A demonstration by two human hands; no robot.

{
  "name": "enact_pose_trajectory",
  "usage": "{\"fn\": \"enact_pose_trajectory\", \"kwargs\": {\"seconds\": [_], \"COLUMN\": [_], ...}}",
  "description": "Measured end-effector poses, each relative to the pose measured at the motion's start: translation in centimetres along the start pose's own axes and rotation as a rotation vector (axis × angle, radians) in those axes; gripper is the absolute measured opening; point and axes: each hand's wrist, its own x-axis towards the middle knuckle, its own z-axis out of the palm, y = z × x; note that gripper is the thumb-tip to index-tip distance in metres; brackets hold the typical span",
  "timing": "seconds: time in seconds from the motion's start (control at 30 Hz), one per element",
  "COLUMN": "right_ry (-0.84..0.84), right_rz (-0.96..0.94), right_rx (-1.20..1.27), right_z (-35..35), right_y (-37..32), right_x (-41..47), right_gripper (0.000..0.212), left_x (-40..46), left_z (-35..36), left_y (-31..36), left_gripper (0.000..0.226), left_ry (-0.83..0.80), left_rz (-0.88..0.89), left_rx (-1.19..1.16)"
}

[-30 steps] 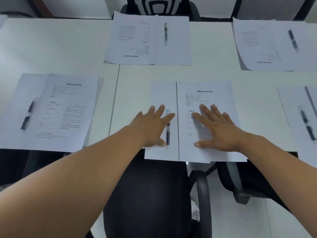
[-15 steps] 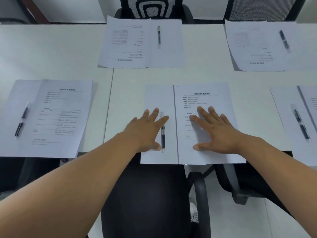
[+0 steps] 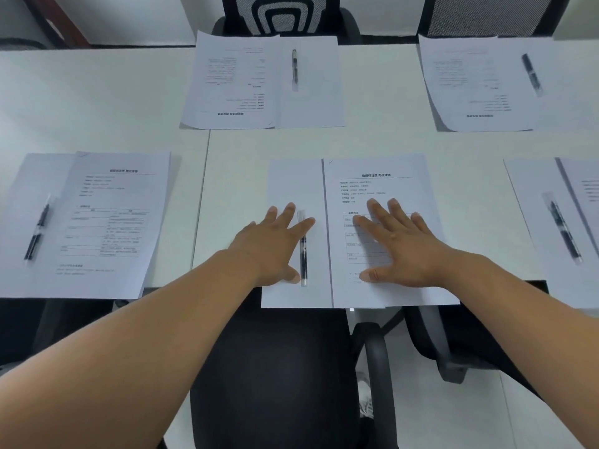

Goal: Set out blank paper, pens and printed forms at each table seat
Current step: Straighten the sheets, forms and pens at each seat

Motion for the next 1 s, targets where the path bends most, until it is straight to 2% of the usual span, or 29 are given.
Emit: {"fn": "enact_pose_trajectory", "kwargs": {"seconds": [0.63,1.0], "right_ry": [0.025,0.124], "right_rz": [0.015,-0.003], "right_rx": [-0.082,-0.131], "right_z": [-1.6,-3.7], "right_y": [-1.7,-8.5], "right_x": [-0.9,-3.2], "right_gripper": [0.117,0.110], "left_x": [-1.8,-7.7], "left_z": [-0.4,-2.5], "left_y": [-0.2,-1.6], "left_gripper": [0.120,0.120], "left_ry": [-0.012,0.057], "left_rz": [-0.004,-0.018], "left_rx": [-0.011,0.072]}}
